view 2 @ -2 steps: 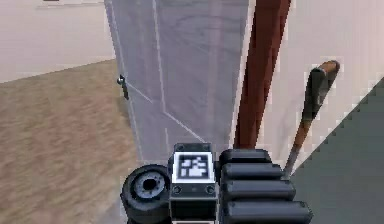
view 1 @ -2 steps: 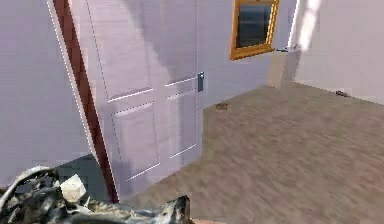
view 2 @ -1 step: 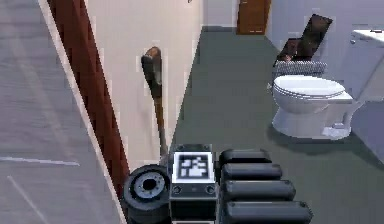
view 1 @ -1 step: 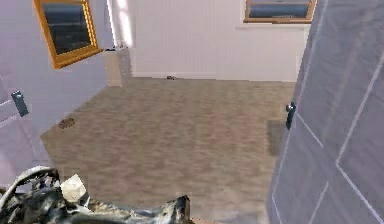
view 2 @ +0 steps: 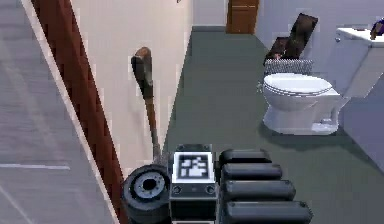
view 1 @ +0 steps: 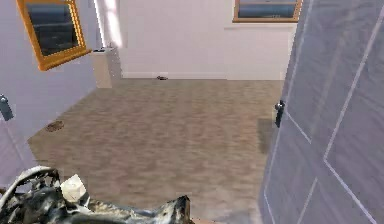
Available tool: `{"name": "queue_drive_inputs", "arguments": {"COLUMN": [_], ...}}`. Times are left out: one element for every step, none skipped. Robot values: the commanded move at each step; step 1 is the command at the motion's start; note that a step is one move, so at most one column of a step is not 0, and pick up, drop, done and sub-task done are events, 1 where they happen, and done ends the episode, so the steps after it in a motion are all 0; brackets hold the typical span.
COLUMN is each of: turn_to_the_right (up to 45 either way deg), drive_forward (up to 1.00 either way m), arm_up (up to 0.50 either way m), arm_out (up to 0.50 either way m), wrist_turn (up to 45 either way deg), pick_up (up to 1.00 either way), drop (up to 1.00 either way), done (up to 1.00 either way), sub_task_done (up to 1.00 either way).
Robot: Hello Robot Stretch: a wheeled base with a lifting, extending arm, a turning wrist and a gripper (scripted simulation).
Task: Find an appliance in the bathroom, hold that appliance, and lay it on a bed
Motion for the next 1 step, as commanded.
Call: {"name": "queue_drive_inputs", "arguments": {"turn_to_the_right": [-3.0], "drive_forward": [0.00], "arm_up": [0.00], "arm_out": [0.00], "wrist_turn": [0.0], "pick_up": [0.00], "drop": [0.00], "done": [0.00], "sub_task_done": [0.00]}}
